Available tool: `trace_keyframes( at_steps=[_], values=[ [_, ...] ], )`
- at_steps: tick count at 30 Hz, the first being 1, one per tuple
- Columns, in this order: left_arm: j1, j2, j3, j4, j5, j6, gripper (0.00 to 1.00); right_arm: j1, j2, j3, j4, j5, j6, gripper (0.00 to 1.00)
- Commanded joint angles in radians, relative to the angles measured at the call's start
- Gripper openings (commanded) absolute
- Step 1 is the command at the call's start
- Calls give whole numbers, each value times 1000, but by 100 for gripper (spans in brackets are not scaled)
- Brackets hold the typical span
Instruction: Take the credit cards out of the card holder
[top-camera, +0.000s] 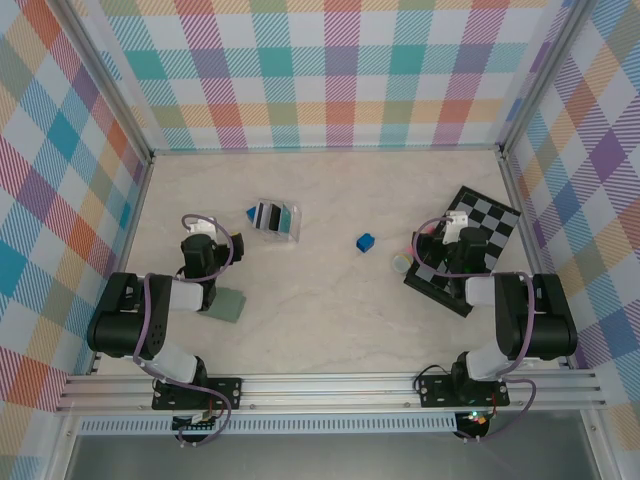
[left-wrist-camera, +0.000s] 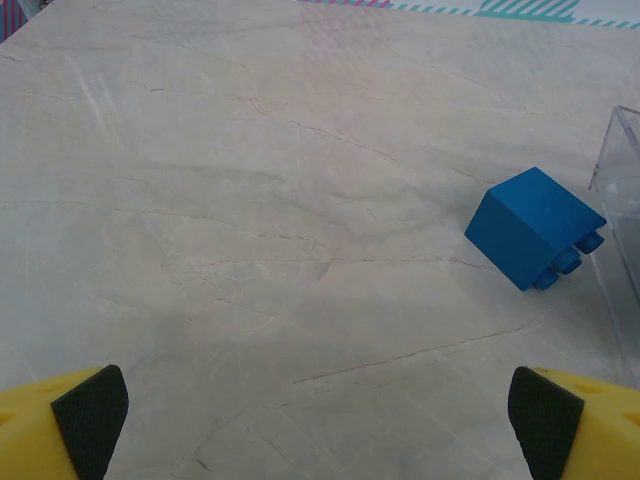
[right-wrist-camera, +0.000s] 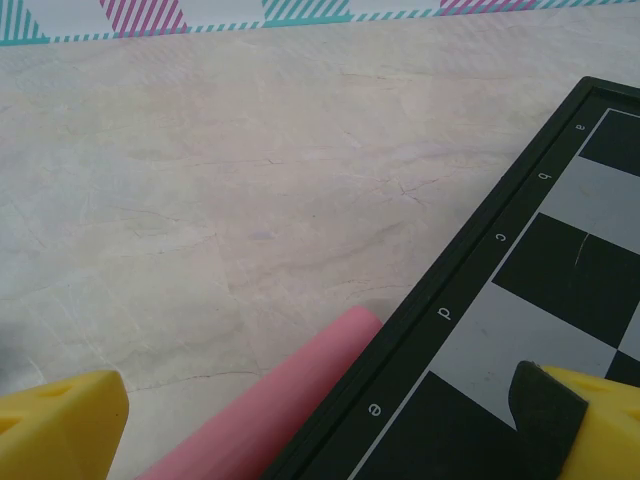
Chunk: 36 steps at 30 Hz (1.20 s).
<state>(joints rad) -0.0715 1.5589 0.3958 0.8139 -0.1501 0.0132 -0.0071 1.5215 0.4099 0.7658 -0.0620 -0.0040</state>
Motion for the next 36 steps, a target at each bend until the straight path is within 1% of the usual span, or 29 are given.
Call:
trace_keyframes(
  at_steps=[1, 5, 26, 28, 30, 32, 36],
  values=[
    [-8, 7, 22, 1, 16, 11, 100, -6, 3, 21, 7, -19, 14, 100],
    [-5, 7, 25, -4, 40, 17, 100, -6, 3, 21, 7, -19, 13, 100],
    [-1, 3, 23, -6, 50, 16, 100, -6, 2, 17, 13, -18, 14, 100],
    [-2, -13, 34, -37, 46, 16, 100, -5, -7, 15, 12, -14, 13, 100],
    [-1, -53, 45, -94, 29, 8, 100, -6, -52, 18, -26, -7, 16, 100],
    [-1, -100, 56, -156, 12, 3, 100, -5, -109, 29, -98, 10, 18, 100],
    [-2, -204, 109, -368, -49, -56, 100, -6, -232, 57, -275, 91, 51, 100]
  ],
)
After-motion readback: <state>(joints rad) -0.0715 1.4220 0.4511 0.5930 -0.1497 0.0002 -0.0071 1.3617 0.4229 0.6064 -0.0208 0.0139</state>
